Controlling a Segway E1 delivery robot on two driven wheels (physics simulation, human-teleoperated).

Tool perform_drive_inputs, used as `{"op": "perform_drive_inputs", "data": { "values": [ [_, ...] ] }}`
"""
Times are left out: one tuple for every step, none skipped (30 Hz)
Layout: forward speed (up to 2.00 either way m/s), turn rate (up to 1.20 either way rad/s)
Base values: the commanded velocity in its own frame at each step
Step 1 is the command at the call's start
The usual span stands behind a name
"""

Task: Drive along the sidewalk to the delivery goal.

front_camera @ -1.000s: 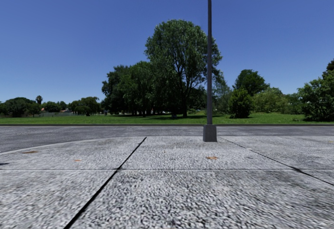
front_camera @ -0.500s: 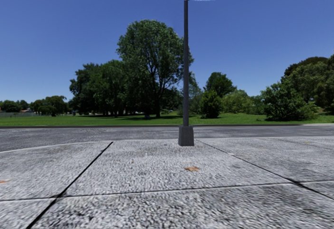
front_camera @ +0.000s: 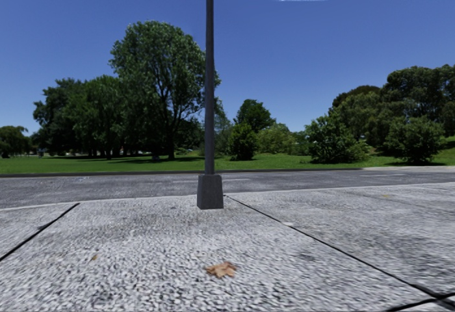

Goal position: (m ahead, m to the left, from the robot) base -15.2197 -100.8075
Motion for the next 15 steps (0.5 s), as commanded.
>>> {"op": "perform_drive_inputs", "data": {
  "values": [
    [2.0,-0.5],
    [2.0,-0.56],
    [2.0,-0.56],
    [2.0,-0.6],
    [2.0,-0.61],
    [2.0,-0.61],
    [2.0,-0.63],
    [2.0,-0.68],
    [2.0,-0.73],
    [2.0,-0.73],
    [2.0,-0.75],
    [2.0,-0.75],
    [2.0,-0.75],
    [2.0,-0.75],
    [2.0,-0.75]
  ]
}}
